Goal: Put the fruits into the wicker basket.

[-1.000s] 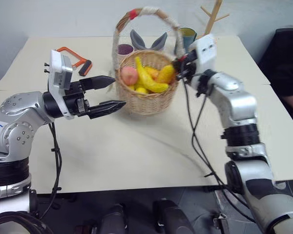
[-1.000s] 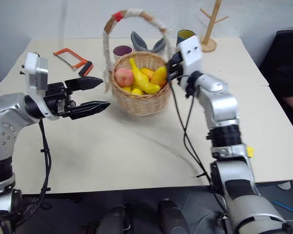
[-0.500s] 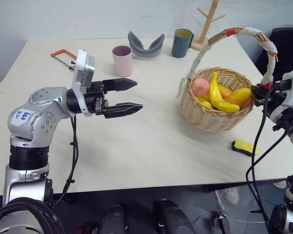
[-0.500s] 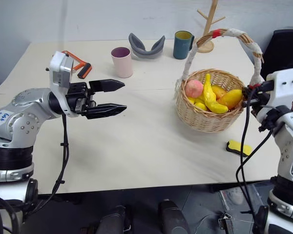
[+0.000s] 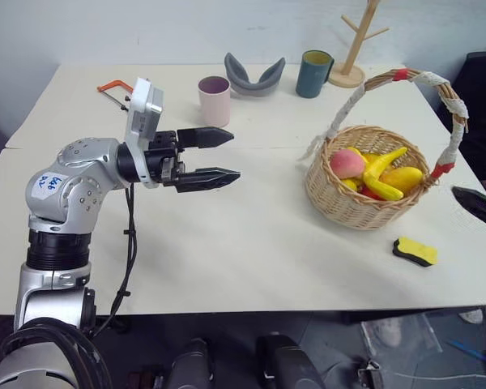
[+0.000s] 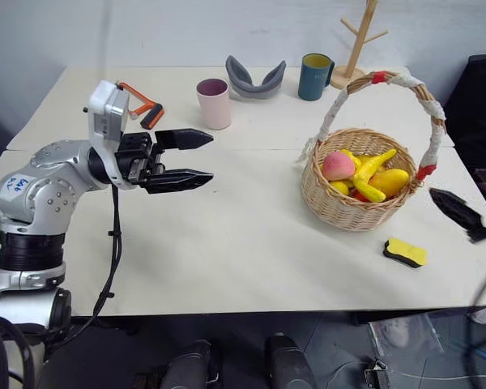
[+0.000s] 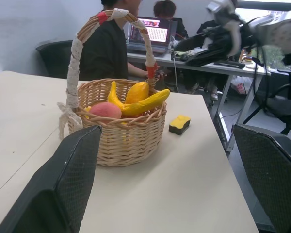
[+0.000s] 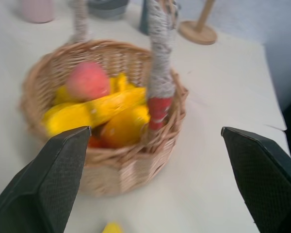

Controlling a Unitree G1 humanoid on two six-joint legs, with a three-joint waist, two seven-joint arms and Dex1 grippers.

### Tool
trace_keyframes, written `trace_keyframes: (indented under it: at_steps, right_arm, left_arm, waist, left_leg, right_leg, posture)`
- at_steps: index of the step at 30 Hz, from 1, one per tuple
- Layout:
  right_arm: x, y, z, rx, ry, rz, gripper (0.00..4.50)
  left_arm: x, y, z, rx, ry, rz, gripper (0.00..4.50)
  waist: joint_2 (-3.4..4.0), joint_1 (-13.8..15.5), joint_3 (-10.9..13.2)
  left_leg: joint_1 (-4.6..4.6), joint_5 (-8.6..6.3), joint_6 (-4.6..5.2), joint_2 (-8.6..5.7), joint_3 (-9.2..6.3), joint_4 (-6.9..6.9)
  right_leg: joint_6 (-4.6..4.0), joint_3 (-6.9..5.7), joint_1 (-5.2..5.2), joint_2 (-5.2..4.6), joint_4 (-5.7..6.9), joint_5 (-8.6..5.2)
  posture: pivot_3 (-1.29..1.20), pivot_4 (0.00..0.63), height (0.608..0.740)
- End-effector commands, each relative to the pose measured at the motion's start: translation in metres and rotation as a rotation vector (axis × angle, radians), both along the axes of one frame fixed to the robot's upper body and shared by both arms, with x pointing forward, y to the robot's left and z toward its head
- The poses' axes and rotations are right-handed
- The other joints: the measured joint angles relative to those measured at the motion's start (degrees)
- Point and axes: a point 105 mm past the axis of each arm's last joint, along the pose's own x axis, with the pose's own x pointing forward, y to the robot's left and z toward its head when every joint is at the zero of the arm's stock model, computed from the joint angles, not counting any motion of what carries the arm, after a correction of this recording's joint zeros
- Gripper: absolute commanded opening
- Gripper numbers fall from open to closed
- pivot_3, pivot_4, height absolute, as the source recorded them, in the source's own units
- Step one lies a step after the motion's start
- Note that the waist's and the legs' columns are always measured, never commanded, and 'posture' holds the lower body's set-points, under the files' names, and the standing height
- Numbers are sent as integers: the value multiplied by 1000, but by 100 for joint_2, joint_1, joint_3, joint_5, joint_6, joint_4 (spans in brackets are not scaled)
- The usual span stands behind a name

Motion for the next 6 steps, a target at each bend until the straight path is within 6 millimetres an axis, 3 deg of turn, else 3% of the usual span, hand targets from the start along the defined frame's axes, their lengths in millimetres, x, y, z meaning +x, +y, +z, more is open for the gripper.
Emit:
trace_keyframes:
  at_steps: [1,4,6]
  right_arm:
    - [-37,-8,20,33,32,60,4470]
    - [-56,-9,24,50,79,96,4470]
    - [-57,-9,28,61,65,100,4470]
  left_arm:
    - [-1,5,10,-2,-56,-2,4500]
    - [1,6,13,-10,-62,-2,4500]
    - [-1,5,12,-9,-62,-15,4500]
  waist:
    - [-3,-3,1]
    - [-3,-16,2]
    - [-3,-32,2]
  left_leg:
    - [15,-4,6,0,-2,-3]
    - [67,-27,42,0,-4,-25]
    - [77,-38,44,5,-17,-23]
  right_leg:
    - [1,-1,22,1,-16,1]
    - [2,-2,79,3,-53,1]
    - [3,-10,107,7,-77,2]
  posture:
    - [0,150,740]
    - [0,150,740]
    - [0,150,740]
